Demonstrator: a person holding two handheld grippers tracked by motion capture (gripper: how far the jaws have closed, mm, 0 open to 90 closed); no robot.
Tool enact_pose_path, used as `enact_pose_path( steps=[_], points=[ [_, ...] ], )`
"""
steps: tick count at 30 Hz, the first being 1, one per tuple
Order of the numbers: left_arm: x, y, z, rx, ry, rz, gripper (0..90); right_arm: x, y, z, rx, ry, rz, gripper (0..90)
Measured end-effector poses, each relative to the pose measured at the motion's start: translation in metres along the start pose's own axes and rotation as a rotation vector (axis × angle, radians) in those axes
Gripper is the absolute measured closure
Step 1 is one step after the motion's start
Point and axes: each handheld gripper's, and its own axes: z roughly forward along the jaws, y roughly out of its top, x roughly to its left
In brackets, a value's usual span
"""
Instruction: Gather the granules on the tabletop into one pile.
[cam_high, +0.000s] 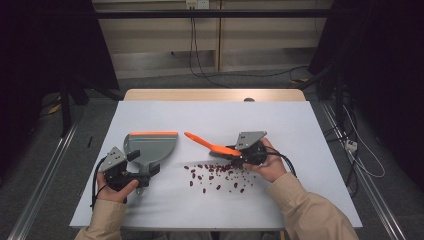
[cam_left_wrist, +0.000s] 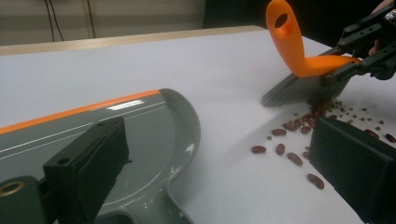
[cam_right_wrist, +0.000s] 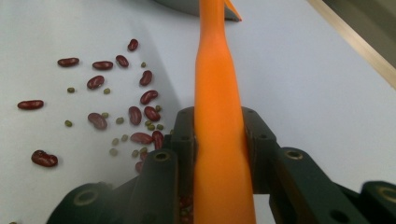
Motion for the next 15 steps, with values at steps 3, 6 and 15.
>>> enact_pose_path(
  steps=[3,6,15],
  points=[
    [0.0,0.0,0.0,0.0,-0.001,0.0,4.9,-0.008,0.0,-0.003,-0.021,-0.03,0.028,70.8],
    [0.001,0.0,0.001,0.001,-0.001,0.001,4.9,-0.019,-0.001,-0.005,-0.023,-0.057,0.066,70.7],
    [0.001,0.0,0.001,0.005,0.0,0.001,4.9,-0.042,-0.01,0.0,0.046,-0.15,0.285,70.7]
  ],
)
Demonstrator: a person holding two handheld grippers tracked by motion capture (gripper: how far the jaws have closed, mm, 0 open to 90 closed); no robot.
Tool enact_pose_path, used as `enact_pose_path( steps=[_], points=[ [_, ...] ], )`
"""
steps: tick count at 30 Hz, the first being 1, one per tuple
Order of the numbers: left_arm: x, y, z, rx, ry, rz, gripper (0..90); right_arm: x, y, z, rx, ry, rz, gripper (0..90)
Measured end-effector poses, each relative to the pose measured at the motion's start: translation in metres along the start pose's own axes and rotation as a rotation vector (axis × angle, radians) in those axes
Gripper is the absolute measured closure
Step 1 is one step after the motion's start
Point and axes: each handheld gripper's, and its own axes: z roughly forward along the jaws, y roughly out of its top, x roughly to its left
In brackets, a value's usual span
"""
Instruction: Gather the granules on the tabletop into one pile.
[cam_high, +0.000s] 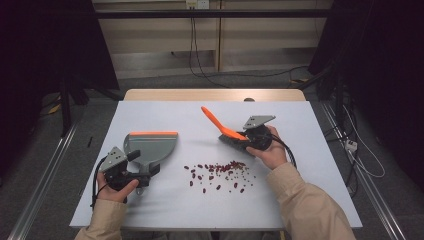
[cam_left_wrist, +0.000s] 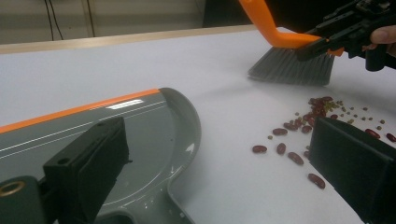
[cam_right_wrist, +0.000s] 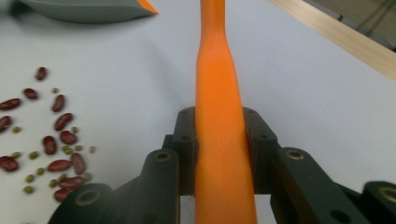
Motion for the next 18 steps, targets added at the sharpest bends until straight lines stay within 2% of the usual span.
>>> enact_pose_path(
  steps=[1,3,8,12,13,15,18],
  points=[
    [0.0,0.0,0.0,0.0,0.0,0.0,4.9,0.0,-0.001,0.001,-0.011,-0.002,0.035,70.7],
    [0.0,0.0,-0.001,-0.002,0.0,0.002,4.9,0.0,0.0,0.002,-0.008,-0.019,0.066,70.7],
    [-0.001,0.0,-0.001,-0.003,-0.002,0.002,4.9,0.001,0.004,0.002,0.039,-0.024,0.153,70.3],
    [0.0,0.0,0.0,0.0,0.0,0.004,4.9,0.004,0.01,0.001,0.087,-0.076,0.193,70.8],
    [0.0,0.0,0.0,-0.001,0.0,0.004,4.9,0.004,0.011,0.002,0.086,-0.086,0.199,70.8],
    [-0.001,0.001,-0.001,-0.004,-0.002,0.004,4.9,0.005,0.012,0.003,0.069,-0.096,0.252,70.9],
    [-0.001,0.001,-0.002,-0.007,-0.001,0.003,4.9,0.006,0.016,-0.001,-0.008,-0.113,0.307,70.9]
  ],
)
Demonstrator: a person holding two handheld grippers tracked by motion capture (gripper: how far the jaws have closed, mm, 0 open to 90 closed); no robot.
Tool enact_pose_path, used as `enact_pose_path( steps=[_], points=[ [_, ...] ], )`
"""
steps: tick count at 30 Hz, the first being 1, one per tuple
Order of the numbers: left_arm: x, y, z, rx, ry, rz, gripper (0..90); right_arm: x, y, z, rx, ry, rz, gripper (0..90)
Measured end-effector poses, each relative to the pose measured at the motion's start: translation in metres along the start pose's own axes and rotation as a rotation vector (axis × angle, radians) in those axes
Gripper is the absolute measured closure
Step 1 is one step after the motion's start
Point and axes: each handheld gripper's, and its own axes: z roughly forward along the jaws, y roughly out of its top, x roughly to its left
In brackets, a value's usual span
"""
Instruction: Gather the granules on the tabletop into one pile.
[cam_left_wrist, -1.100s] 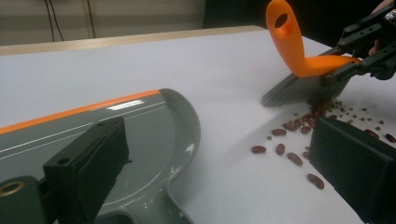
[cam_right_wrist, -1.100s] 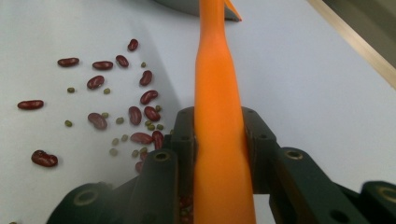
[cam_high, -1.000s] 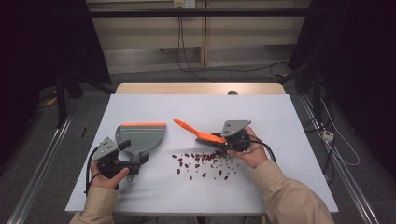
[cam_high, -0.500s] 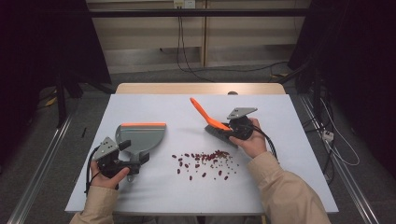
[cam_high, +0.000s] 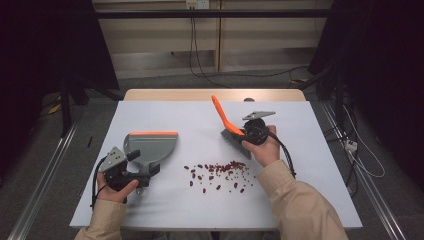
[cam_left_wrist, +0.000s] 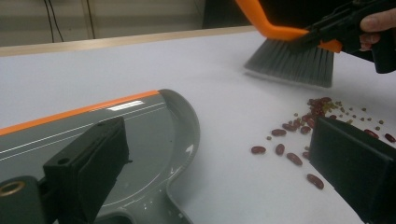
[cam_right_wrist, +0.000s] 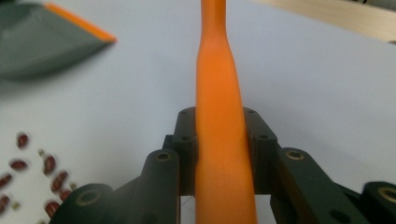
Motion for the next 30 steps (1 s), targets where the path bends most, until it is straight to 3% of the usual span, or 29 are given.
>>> enact_pose_path(
  steps=[2,6,12,22,30],
  points=[
    [0.0,0.0,0.0,-0.002,0.0,-0.001,4.9,0.005,0.003,-0.003,-0.048,0.024,0.049,70.9],
    [0.0,0.0,0.0,-0.002,0.002,0.0,4.9,0.028,0.004,-0.006,-0.107,0.076,0.092,70.8],
    [0.0,0.0,0.0,0.001,0.006,0.006,4.9,0.063,0.002,-0.006,-0.181,0.143,0.128,70.8],
    [0.0,0.0,0.0,0.001,0.005,0.01,4.9,0.098,-0.004,0.0,-0.215,0.176,0.171,70.8],
    [-0.001,0.0,0.0,0.0,0.007,0.012,4.9,0.125,-0.016,0.007,-0.208,0.239,0.24,70.8]
  ],
)
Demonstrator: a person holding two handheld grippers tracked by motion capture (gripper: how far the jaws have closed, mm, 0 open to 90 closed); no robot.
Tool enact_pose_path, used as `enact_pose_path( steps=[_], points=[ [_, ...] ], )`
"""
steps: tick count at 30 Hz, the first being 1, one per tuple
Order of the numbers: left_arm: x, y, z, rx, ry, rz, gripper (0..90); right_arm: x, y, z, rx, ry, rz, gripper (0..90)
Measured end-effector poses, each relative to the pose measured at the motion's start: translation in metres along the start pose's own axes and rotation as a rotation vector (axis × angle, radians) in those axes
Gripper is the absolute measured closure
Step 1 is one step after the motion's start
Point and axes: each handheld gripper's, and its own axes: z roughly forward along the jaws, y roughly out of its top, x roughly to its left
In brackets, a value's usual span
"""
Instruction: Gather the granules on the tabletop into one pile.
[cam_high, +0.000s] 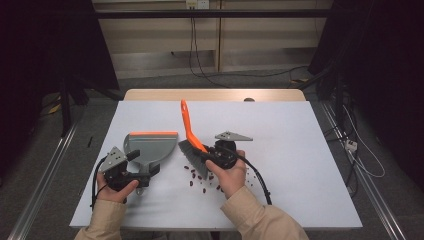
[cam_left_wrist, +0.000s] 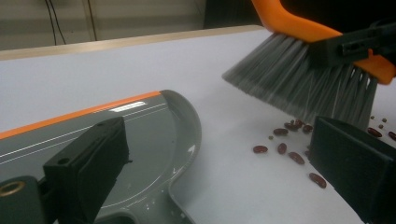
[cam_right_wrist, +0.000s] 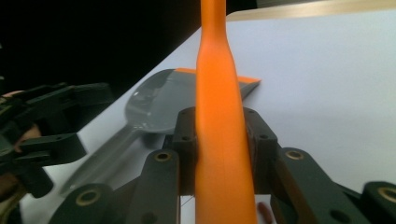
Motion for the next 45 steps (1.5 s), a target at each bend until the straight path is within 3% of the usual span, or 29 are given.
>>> enact_pose_path(
  steps=[9,12,14,19,45],
  points=[
    [0.001,0.0,-0.001,-0.001,-0.003,0.002,4.9,0.025,-0.028,0.013,0.069,0.053,0.045,70.8],
    [0.001,0.0,0.0,-0.001,-0.003,0.0,4.9,0.025,-0.036,0.018,0.093,0.036,0.045,70.8],
    [0.001,0.0,0.0,-0.001,-0.004,0.0,4.9,0.021,-0.039,0.019,0.093,-0.003,0.046,70.8],
    [0.001,0.0,-0.001,-0.004,-0.003,0.001,4.9,0.004,-0.04,0.014,0.106,-0.047,0.11,70.6],
    [0.0,0.0,-0.002,-0.003,0.004,0.006,4.9,-0.04,-0.031,-0.03,0.121,-0.177,0.152,70.5]
  ],
)
